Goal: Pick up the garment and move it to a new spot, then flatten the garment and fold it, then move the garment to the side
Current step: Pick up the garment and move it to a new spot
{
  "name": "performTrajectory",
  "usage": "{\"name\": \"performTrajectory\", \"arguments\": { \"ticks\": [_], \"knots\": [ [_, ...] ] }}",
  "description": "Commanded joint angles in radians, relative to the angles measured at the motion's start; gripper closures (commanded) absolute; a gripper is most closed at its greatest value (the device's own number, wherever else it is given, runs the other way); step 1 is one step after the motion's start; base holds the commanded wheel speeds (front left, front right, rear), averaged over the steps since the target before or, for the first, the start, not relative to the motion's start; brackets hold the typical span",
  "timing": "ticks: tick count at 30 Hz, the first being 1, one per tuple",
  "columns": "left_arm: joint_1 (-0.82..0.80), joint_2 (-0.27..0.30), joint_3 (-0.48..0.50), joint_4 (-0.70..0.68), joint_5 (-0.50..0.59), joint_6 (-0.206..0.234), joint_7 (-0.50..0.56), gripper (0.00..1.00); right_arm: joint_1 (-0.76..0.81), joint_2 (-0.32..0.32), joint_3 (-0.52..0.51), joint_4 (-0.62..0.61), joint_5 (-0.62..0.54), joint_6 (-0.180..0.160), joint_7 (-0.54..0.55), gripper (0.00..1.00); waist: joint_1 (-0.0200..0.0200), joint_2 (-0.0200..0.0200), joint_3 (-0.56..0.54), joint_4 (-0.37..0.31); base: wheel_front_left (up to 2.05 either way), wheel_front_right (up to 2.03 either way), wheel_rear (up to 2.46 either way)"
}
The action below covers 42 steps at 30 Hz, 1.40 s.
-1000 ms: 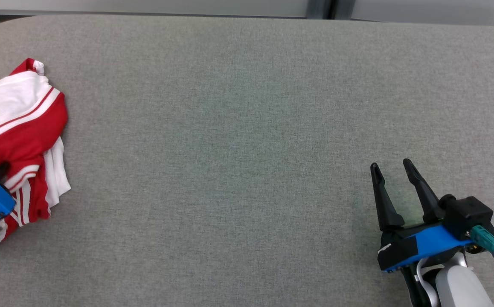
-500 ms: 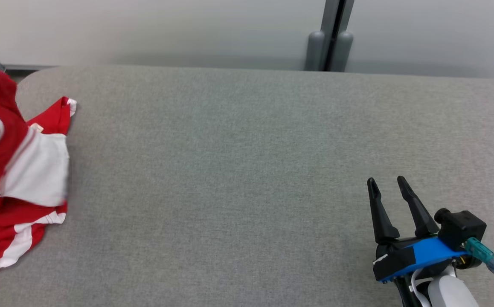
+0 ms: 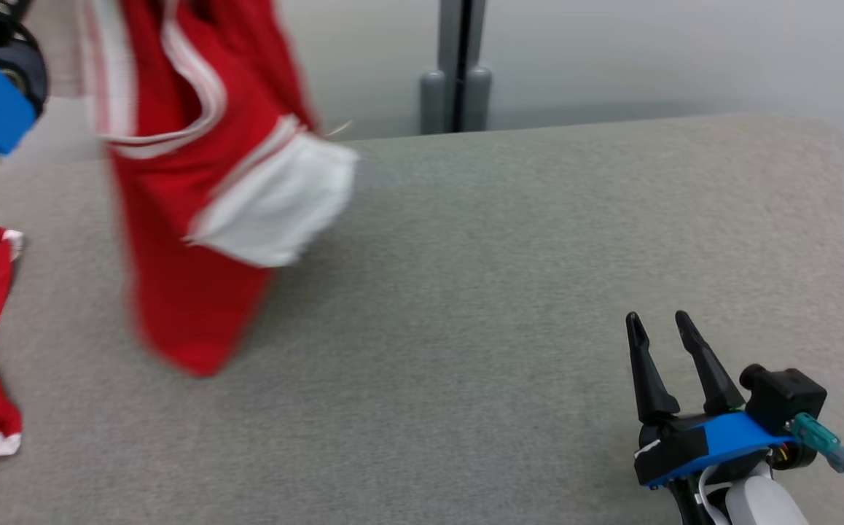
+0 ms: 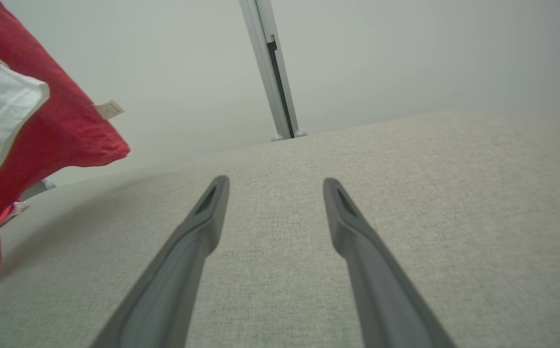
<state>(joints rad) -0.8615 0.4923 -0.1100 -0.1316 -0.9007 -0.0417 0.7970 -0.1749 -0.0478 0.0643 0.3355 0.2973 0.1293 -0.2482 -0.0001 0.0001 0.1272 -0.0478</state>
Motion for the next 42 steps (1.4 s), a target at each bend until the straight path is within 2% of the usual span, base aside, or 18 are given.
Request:
{"name": "performTrajectory", "arguments": {
  "ticks": [1, 7, 10, 15, 18, 19, 20, 21, 27, 31, 36, 42],
  "knots": [
    [-0.011, -0.018, -0.017, -0.031, -0.014, 0.006, 0.015, 1.0, -0.009, -0.005, 0.001, 0.007, 0.01, 0.002, -0.006, 0.0, 0.0001, -0.0001, -0.007, -0.042, 0.0, 0.0, 0.0],
    [0.039, -0.074, -0.066, -0.068, -0.023, 0.033, 0.023, 1.0, -0.01, -0.004, 0.004, 0.014, 0.02, 0.003, -0.011, 0.0, 0.0001, -0.0001, 0.009, -0.128, 0.0, 0.0, 0.0],
    [0.085, -0.097, -0.097, -0.049, -0.023, 0.033, 0.016, 1.0, -0.011, -0.004, 0.0, 0.014, 0.025, 0.003, -0.014, 0.0, 0.0001, -0.0001, 0.016, -0.156, 0.0, 0.0, 0.0],
    [0.223, -0.139, -0.158, 0.042, 0.017, 0.024, -0.051, 1.0, -0.012, -0.004, 0.005, 0.012, 0.026, 0.003, -0.016, 0.0, 0.0001, -0.0001, 0.024, -0.183, 0.0, 0.0, 0.0],
    [0.316, -0.169, -0.19, 0.144, 0.069, 0.032, -0.136, 1.0, -0.007, -0.004, 0.002, 0.012, 0.025, 0.003, -0.017, 0.0, 0.0001, -0.0001, 0.025, -0.185, 0.0, 0.0, 0.0],
    [0.343, -0.173, -0.209, 0.185, 0.093, 0.028, -0.161, 0.51, -0.006, -0.004, 0.001, 0.011, 0.025, 0.003, -0.018, 0.0, 0.0001, -0.0001, 0.025, -0.184, 0.0, 0.0, 0.0],
    [0.366, -0.176, -0.223, 0.224, 0.12, 0.024, -0.193, 0.1, -0.007, -0.004, 0.004, 0.011, 0.024, 0.003, -0.017, 0.0, 0.0001, -0.0001, 0.025, -0.184, 0.0, 0.0, 0.0],
    [0.384, -0.182, -0.238, 0.264, 0.14, 0.019, -0.223, 0.0, -0.009, -0.004, 0.008, 0.012, 0.023, 0.003, -0.017, 0.0, 0.0001, -0.0001, 0.025, -0.184, 0.0, 0.0, 0.0],
    [0.474, -0.257, -0.268, 0.388, 0.16, 0.004, -0.369, 0.0, -0.006, -0.004, 0.009, 0.009, 0.011, 0.003, -0.018, 0.0, 0.0001, -0.0001, 0.019, -0.166, 0.0, 0.0, 0.0],
    [0.529, -0.297, -0.262, 0.405, 0.175, -0.008, -0.506, 0.0, 0.009, -0.005, 0.005, 0.006, -0.001, 0.003, -0.014, 0.0, 0.0001, -0.0001, 0.006, -0.137, 0.0, 0.0, 0.0],
    [0.598, -0.303, -0.231, 0.382, 0.187, -0.006, -0.648, 0.0, 0.022, -0.004, -0.009, -0.008, -0.021, 0.003, 0.002, 0.0, 0.0001, -0.0001, -0.016, -0.093, 0.0, 0.0, 0.0],
    [0.675, -0.277, -0.179, 0.346, 0.229, 0.01, -0.82, 0.0, 0.04, -0.004, -0.022, -0.03, -0.039, 0.003, 0.026, 0.0, 0.0001, -0.0001, -0.036, -0.043, 0.0, 0.0, 0.0]
  ]
}}
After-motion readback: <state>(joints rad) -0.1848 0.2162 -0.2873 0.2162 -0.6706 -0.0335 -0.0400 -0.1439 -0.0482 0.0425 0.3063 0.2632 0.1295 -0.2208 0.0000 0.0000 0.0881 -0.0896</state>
